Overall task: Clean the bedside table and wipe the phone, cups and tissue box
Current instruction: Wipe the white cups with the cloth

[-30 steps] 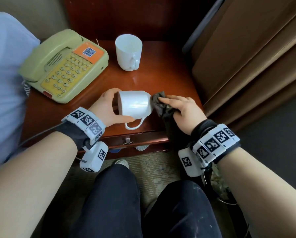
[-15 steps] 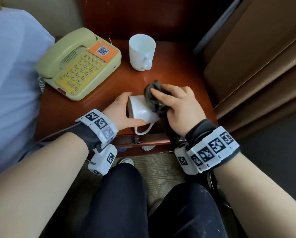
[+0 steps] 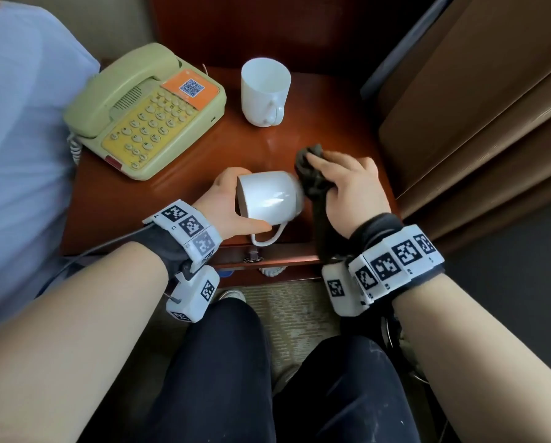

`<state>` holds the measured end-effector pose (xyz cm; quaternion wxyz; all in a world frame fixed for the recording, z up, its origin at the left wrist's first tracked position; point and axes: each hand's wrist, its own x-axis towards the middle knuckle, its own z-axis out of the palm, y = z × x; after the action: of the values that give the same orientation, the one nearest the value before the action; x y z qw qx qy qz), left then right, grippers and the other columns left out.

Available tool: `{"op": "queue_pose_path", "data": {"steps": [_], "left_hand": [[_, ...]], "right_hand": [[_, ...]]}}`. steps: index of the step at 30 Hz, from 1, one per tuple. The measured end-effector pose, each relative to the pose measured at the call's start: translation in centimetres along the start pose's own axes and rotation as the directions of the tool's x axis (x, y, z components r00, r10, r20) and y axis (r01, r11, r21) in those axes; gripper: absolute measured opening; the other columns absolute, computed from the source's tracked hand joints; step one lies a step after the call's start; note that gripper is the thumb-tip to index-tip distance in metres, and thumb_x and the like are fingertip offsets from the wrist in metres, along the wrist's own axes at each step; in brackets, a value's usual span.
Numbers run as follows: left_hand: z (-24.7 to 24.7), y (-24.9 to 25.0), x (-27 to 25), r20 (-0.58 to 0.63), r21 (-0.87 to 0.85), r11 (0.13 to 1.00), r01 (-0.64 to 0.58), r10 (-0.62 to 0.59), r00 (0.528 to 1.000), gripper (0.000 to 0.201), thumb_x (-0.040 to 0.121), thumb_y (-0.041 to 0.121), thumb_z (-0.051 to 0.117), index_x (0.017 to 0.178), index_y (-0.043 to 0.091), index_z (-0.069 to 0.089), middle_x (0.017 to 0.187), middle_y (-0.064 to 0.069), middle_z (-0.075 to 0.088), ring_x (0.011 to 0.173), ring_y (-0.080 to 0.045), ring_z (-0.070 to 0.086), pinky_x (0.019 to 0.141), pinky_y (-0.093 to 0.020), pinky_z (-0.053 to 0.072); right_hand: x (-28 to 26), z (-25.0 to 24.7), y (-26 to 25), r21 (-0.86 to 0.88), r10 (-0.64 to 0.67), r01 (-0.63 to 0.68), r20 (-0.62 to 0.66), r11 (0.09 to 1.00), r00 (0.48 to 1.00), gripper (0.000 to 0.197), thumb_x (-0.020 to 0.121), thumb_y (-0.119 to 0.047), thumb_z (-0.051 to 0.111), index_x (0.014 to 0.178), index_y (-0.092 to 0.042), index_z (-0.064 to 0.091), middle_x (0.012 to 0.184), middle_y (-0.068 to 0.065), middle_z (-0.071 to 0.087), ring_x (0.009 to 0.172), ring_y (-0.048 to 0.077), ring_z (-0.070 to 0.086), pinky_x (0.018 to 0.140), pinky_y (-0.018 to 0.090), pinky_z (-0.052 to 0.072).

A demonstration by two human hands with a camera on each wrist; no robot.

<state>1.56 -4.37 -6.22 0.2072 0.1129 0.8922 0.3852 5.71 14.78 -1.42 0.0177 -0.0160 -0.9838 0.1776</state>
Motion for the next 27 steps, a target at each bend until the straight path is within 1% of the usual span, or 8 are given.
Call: {"op": "queue_pose_path", "data": {"steps": [2,5,10,12,14,17,21,27], "left_hand": [[0.0,0.1,-0.1,-0.003,0.003,1.000,0.017,-0.017,1.000,0.093,0.069,0.026,0.080,0.141,0.017,0.023,0.141,-0.004,0.032,0.119,-0.013,0.039,0.088,-0.018,0.028],[0.0,0.2,0.0,-0.010,-0.013,1.000,0.015,-0.015,1.000,0.094,0.068,0.026,0.081,0.141,0.016,0.023,0.140,-0.004,0.033,0.125,-0.013,0.038,0.089,-0.018,0.028],[-0.2,-0.1,0.3,0.018,0.020,1.000,-0.007,0.006,1.000,0.089,0.068,0.027,0.081,0.138,0.019,0.026,0.138,-0.003,0.034,0.115,-0.010,0.036,0.088,-0.021,0.030],[-0.5,-0.2,0.4,0.061,0.034,0.999,0.001,-0.003,0.998,0.096,0.065,0.042,0.078,0.141,0.022,0.023,0.142,-0.003,0.032,0.130,-0.018,0.033,0.097,-0.026,0.031],[-0.9,-0.3,0.3,0.123,0.060,0.996,0.064,-0.071,0.990,0.101,0.062,0.062,0.056,0.147,0.027,0.013,0.150,-0.005,0.024,0.140,-0.024,0.022,0.111,-0.036,0.025],[-1.1,-0.3,0.4,0.138,0.037,0.987,0.157,-0.161,0.977,0.101,0.062,0.075,0.045,0.147,0.026,0.018,0.149,-0.009,0.030,0.137,-0.025,0.029,0.112,-0.038,0.028],[-1.2,-0.2,0.6,0.054,-0.018,0.997,0.071,-0.070,0.996,0.078,0.079,0.045,0.068,0.141,0.018,0.030,0.138,-0.004,0.044,0.125,-0.021,0.046,0.098,-0.029,0.038],[-1.7,0.2,0.2,0.008,-0.184,0.981,-0.068,0.071,0.997,0.090,0.045,0.046,0.078,0.120,0.045,0.030,0.137,-0.001,0.038,0.122,-0.017,0.048,0.097,-0.044,0.049]], "right_hand": [[0.1,0.2,-1.9,0.051,-0.155,0.154,0.011,0.987,0.988,0.061,0.084,0.004,0.035,0.133,-0.030,0.048,0.145,-0.005,0.040,0.118,0.025,0.033,0.095,0.016,0.020],[-0.5,1.8,-2.4,-0.007,-0.281,0.282,0.066,0.959,0.957,0.055,0.084,0.000,0.037,0.128,-0.028,0.055,0.144,0.000,0.043,0.116,0.034,0.036,0.097,0.033,0.032],[-0.5,1.2,1.8,-0.066,0.032,-0.016,0.257,0.998,0.966,0.067,0.087,0.004,0.030,0.140,-0.036,0.036,0.150,-0.004,0.032,0.129,0.027,0.023,0.109,0.029,0.022],[-0.8,1.1,2.4,-0.082,0.060,-0.040,0.260,0.996,0.964,0.070,0.086,0.007,0.027,0.141,-0.037,0.033,0.149,-0.006,0.032,0.128,0.025,0.024,0.109,0.029,0.023],[-1.1,1.5,2.4,-0.028,0.079,-0.075,0.212,0.997,0.974,0.070,0.086,0.008,0.027,0.142,-0.034,0.031,0.149,-0.005,0.033,0.128,0.024,0.024,0.109,0.028,0.022],[-1.0,2.2,2.3,0.064,0.102,-0.119,0.221,0.991,0.970,0.067,0.088,0.007,0.028,0.144,-0.029,0.028,0.150,0.000,0.032,0.136,0.026,0.021,0.112,0.027,0.016],[-1.2,2.4,2.2,0.118,0.076,-0.101,0.204,0.988,0.976,0.067,0.088,0.007,0.033,0.147,-0.024,0.021,0.149,0.003,0.033,0.134,0.026,0.025,0.110,0.025,0.018],[-1.6,1.0,2.8,0.228,0.062,-0.072,0.051,0.971,0.997,0.062,0.090,0.005,0.039,0.146,-0.016,0.023,0.150,0.007,0.032,0.137,0.026,0.027,0.111,0.022,0.015]]}}
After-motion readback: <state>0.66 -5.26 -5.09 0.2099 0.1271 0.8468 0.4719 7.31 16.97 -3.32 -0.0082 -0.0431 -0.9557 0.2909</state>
